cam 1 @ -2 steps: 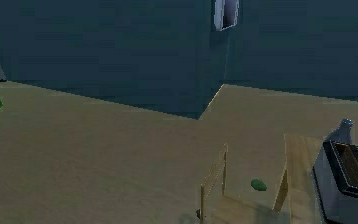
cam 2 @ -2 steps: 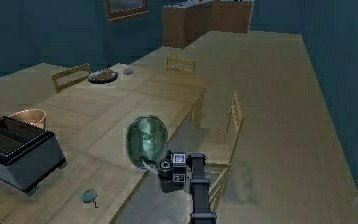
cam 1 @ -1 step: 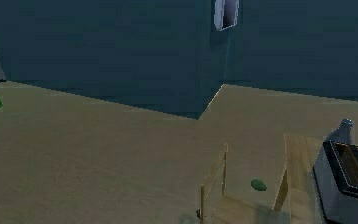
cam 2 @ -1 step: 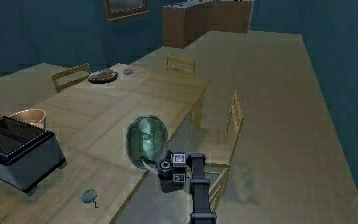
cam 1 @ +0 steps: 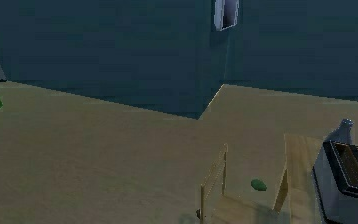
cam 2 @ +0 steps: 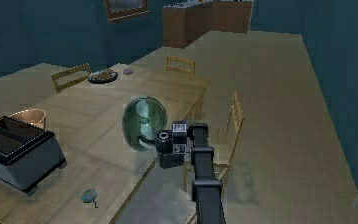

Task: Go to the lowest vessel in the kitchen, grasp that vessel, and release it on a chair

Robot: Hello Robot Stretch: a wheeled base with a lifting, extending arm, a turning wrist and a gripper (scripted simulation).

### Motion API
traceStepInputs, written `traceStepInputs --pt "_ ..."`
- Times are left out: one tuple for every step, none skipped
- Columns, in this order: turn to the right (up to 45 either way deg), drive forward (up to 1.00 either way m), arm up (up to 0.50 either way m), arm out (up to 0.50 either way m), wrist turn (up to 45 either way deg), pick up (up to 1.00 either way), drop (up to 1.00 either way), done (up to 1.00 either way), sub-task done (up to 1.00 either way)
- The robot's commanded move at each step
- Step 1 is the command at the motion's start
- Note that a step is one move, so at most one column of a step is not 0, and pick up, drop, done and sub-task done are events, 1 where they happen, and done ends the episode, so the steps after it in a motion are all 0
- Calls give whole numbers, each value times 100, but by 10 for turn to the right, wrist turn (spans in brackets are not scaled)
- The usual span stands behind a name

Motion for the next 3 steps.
traceStepInputs --pt "0 0 16 0 0 0 0 0 0" --pt "0 0 0 0 -450 0 0 0 0" --pt "0 0 0 0 -450 0 0 0 0"
